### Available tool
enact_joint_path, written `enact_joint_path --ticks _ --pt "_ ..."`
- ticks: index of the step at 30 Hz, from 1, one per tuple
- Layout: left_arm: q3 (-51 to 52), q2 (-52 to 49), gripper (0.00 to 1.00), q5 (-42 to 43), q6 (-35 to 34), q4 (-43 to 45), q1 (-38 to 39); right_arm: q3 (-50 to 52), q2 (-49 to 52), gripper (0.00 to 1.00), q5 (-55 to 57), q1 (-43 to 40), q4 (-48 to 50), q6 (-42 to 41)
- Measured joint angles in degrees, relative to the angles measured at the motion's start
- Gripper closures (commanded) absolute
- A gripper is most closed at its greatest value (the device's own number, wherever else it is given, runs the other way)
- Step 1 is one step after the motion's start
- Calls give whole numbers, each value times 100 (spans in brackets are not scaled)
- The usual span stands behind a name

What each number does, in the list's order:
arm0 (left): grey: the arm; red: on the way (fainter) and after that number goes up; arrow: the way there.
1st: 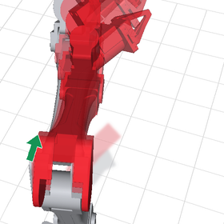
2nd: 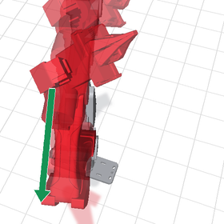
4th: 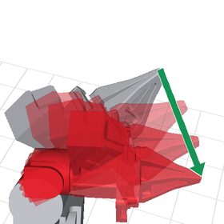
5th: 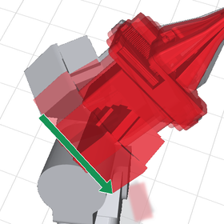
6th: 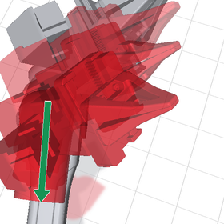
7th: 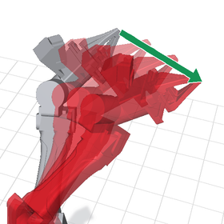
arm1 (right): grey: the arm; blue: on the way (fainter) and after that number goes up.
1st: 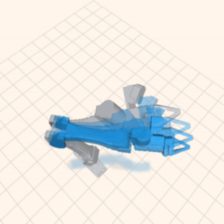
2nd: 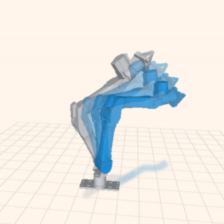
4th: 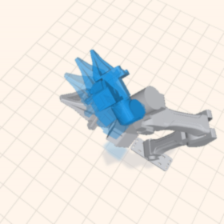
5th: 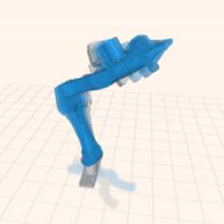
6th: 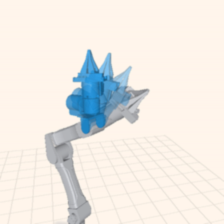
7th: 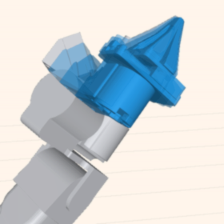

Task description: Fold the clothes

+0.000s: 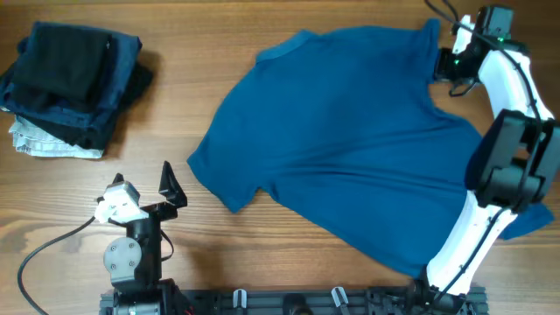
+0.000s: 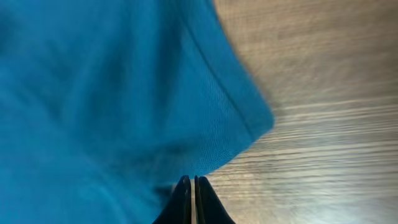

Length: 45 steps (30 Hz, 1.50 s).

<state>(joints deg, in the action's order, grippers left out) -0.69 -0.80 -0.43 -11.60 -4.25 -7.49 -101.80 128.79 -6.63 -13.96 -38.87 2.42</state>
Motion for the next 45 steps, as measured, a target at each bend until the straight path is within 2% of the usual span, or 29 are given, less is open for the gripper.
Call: enact_joint_path --ticks 4,16,22,24,28,32,35,38,40,45 --pt "0 0 0 0 0 -2 0 7 487 96 -35 0 479 -24" --pt "0 0 0 2 0 0 0 9 614 95 568 -341 1239 -61" --pt "0 0 0 2 0 0 0 -157 599 92 538 -496 1110 -15" --pt "0 0 0 0 0 0 0 -186 168 85 507 -485 704 4" --pt "0 -7 0 0 0 -2 0 -223 -890 62 0 -487 -483 -195" --pt "0 0 0 0 0 0 0 -317 -1707 59 -1366 -437 -1451 -306" --pt "0 0 0 0 0 0 0 -326 -1755 49 -1838 -302 -1976 -352" --pt "0 0 0 0 0 0 0 -323 -1738 36 -1742 -232 -2315 -385" --pt "0 0 0 0 0 0 0 -323 -1738 0 -1488 -247 -2424 -402" --pt "0 0 0 0 0 0 0 -323 -1738 0 -1165 -258 -2441 -409"
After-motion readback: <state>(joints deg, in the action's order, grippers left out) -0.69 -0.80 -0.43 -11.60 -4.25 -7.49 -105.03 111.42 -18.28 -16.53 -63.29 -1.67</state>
